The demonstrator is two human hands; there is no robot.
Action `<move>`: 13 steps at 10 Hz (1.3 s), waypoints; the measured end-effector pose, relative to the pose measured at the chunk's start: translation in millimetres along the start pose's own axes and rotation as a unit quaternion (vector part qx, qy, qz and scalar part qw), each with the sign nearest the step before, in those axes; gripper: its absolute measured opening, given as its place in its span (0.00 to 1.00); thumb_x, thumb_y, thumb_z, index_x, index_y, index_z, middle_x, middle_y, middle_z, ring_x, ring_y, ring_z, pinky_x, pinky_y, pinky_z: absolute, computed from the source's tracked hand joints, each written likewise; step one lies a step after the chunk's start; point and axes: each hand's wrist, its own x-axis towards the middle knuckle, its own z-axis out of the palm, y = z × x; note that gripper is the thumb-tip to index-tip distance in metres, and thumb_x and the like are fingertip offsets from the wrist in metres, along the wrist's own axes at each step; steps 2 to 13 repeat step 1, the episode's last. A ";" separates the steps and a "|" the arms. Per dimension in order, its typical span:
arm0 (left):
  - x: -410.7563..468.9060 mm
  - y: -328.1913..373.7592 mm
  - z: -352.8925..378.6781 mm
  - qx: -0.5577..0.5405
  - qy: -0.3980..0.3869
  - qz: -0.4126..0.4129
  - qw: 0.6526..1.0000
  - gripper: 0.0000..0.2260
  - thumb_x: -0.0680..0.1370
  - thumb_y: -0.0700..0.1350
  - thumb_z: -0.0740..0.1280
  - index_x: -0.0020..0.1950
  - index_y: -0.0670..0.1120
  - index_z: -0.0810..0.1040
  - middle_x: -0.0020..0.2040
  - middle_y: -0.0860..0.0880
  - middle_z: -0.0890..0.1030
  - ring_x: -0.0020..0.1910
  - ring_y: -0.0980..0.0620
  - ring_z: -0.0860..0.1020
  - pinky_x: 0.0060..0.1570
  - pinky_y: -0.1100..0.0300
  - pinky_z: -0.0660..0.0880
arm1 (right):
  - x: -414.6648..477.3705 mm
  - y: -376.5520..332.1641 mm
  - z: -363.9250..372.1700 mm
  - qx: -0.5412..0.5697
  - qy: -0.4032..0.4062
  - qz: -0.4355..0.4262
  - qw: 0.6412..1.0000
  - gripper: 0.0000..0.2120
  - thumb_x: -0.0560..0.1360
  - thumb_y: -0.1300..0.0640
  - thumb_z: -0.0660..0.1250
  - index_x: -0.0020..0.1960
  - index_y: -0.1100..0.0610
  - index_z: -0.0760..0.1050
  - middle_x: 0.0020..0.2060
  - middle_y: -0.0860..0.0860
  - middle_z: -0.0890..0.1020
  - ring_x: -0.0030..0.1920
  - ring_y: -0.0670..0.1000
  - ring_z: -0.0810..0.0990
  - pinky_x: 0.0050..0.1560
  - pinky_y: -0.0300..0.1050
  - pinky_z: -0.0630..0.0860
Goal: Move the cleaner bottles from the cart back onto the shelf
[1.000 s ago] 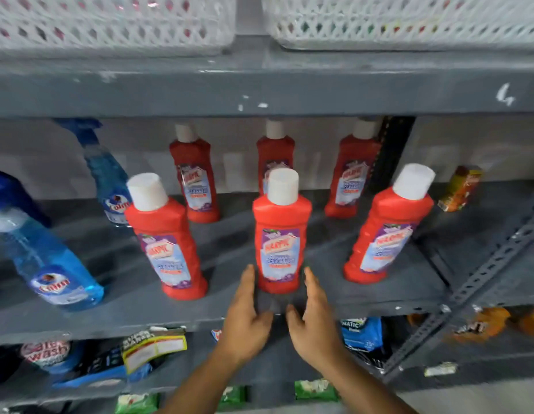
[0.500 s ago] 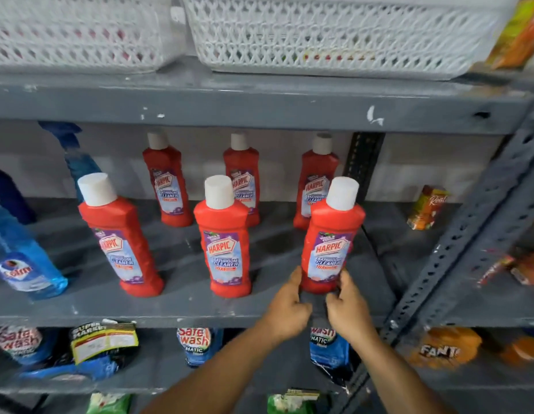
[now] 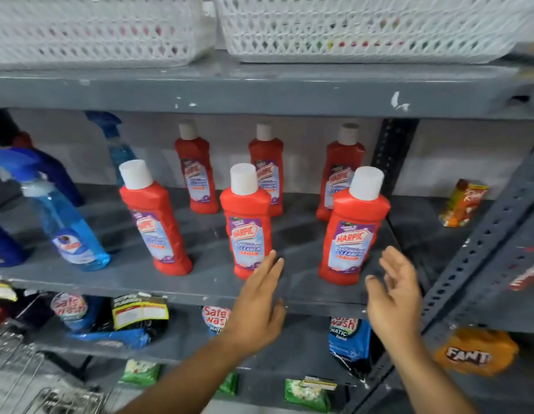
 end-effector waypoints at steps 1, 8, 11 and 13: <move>-14.7 -8.6 -43.4 0.134 0.077 0.101 0.983 0.25 0.75 0.41 0.65 0.72 0.40 0.66 0.74 0.40 0.64 0.75 0.44 0.62 0.72 0.45 0.64 | -10.5 -29.2 -3.7 0.105 -0.004 -0.056 0.993 0.23 0.73 0.71 0.65 0.56 0.44 0.73 0.55 0.48 0.80 0.56 0.44 0.78 0.61 0.39 0.73; -14.7 -8.6 -43.4 0.134 0.077 0.101 0.983 0.25 0.75 0.41 0.65 0.72 0.40 0.66 0.74 0.40 0.64 0.75 0.44 0.62 0.72 0.45 0.64 | -10.5 -29.2 -3.7 0.105 -0.004 -0.056 0.993 0.23 0.73 0.71 0.65 0.56 0.44 0.73 0.55 0.48 0.80 0.56 0.44 0.78 0.61 0.39 0.73; -14.7 -8.6 -43.4 0.134 0.077 0.101 0.983 0.25 0.75 0.41 0.65 0.72 0.40 0.66 0.74 0.40 0.64 0.75 0.44 0.62 0.72 0.45 0.64 | -10.5 -29.2 -3.7 0.105 -0.004 -0.056 0.993 0.23 0.73 0.71 0.65 0.56 0.44 0.73 0.55 0.48 0.80 0.56 0.44 0.78 0.61 0.39 0.73; -14.7 -8.6 -43.4 0.134 0.077 0.101 0.983 0.25 0.75 0.41 0.65 0.72 0.40 0.66 0.74 0.40 0.64 0.75 0.44 0.62 0.72 0.45 0.64 | -10.5 -29.2 -3.7 0.105 -0.004 -0.056 0.993 0.23 0.73 0.71 0.65 0.56 0.44 0.73 0.55 0.48 0.80 0.56 0.44 0.78 0.61 0.39 0.73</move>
